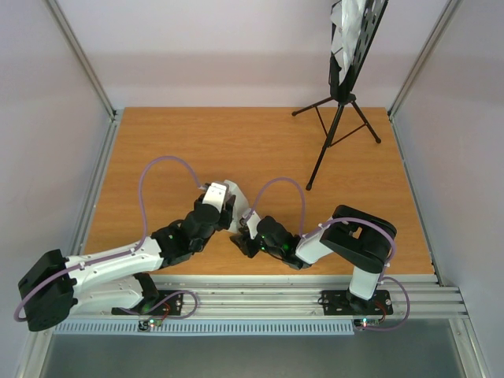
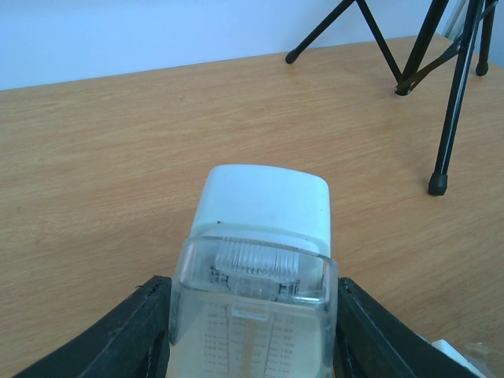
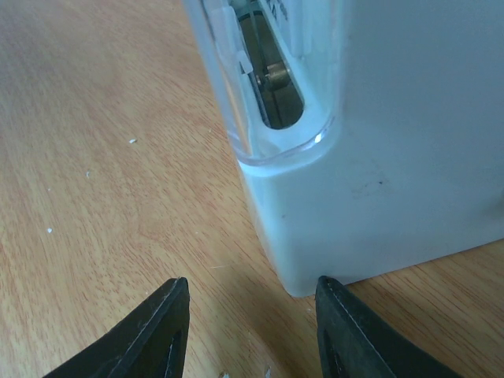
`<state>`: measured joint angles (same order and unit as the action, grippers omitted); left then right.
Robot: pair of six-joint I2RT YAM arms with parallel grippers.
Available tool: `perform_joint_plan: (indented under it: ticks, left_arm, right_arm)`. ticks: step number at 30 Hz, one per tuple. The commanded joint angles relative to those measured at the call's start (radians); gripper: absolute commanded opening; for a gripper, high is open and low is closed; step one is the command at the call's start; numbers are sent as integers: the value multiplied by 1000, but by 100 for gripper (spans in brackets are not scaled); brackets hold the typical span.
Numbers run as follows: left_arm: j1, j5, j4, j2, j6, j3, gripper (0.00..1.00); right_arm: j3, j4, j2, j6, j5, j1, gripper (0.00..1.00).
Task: Pack up the instrument practice props
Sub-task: Close the cover of the metronome.
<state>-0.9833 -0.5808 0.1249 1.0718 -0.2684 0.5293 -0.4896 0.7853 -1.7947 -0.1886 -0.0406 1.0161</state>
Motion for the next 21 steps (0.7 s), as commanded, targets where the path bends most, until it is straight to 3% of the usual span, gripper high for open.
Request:
perform_joint_plan:
  ticks: [1,21]
  left_arm:
    - [12,46,122,-13,-8,-23,44]
    - [60,173,179,38,53,-29,44]
  right_arm:
    - [-17,33,-12,5,18,13,46]
    - [-23,28,-22,4,13,18,46]
